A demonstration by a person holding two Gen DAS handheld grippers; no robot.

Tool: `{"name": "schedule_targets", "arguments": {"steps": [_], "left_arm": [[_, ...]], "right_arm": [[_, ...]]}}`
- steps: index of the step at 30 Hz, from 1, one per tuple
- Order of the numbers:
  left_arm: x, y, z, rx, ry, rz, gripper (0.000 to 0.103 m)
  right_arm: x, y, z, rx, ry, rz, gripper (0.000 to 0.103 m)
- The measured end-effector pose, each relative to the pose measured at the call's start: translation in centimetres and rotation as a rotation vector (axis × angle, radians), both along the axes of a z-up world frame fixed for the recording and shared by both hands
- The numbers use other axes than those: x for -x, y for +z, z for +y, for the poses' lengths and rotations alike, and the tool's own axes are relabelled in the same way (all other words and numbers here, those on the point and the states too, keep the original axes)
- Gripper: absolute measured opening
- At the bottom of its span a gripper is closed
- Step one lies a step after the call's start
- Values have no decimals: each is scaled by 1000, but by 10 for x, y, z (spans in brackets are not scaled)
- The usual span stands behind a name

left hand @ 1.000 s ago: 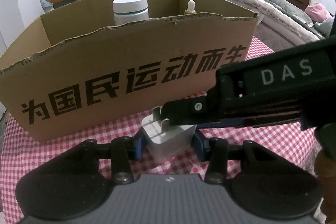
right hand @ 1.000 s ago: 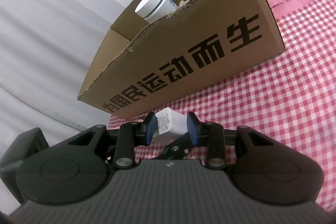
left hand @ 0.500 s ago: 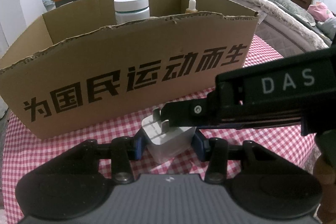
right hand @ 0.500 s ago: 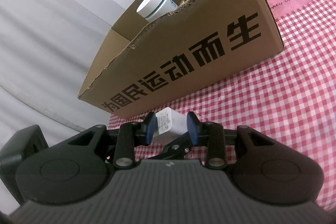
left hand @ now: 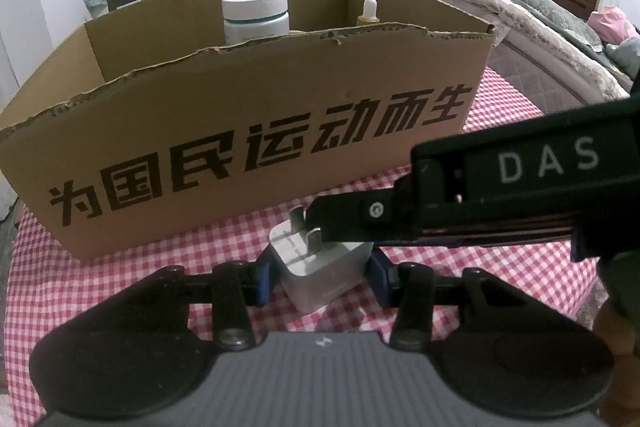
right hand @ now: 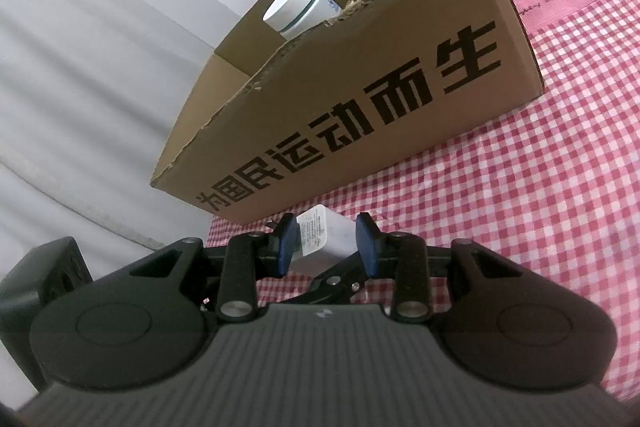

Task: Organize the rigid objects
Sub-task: 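Lift the charger with the right gripper and lower it into the box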

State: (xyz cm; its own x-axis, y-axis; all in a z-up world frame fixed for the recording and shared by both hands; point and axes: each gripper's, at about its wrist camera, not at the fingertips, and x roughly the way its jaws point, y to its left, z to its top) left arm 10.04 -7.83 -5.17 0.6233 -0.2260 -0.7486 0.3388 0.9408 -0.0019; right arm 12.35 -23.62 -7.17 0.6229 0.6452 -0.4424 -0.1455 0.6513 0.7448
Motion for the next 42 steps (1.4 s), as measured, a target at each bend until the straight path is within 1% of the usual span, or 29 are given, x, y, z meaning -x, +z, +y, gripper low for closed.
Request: {"name": "schedule_targets", "arguments": {"steps": [4, 7, 10, 14, 17, 19, 22, 24, 26, 29, 33, 35, 39, 42], "left_arm": [[6, 8, 2, 10, 3, -17, 47], [16, 23, 5, 14, 2, -55, 47], [24, 50, 8, 18, -1, -111, 47], [28, 92, 8, 18, -16, -197, 48], [18, 120, 5, 22, -29, -239, 47], [4, 132, 1, 31, -35, -238, 48], [-23, 140, -3, 60, -42, -196, 47], [-44, 139, -7, 67, -47, -157, 47], [-65, 132, -8, 77, -44, -97, 47], [-93, 112, -10, 87, -43, 7, 47], [-123, 82, -12, 95, -38, 124, 47], [-130, 73, -13, 94, -35, 157, 47], [-140, 59, -15, 95, -40, 203, 47], [-142, 52, -14, 90, -39, 221, 47]], "right_arm": [[3, 6, 0, -1, 7, -11, 32], [10, 19, 0, 11, 11, -47, 32], [21, 43, 0, 11, 11, -109, 32], [29, 85, -4, 5, 10, -214, 32], [24, 117, -9, 19, 4, -282, 32], [17, 132, -12, 36, 2, -307, 32], [-2, 148, -17, 61, 5, -314, 32], [-20, 153, -20, 67, 14, -294, 33], [-40, 151, -24, 77, 24, -257, 33], [-75, 138, -30, 84, 49, -164, 33], [-98, 112, -31, 92, 80, -54, 33], [-105, 105, -30, 117, 92, -24, 33], [-117, 95, -25, 171, 108, 5, 33], [-121, 92, -22, 201, 119, 19, 33]]}}
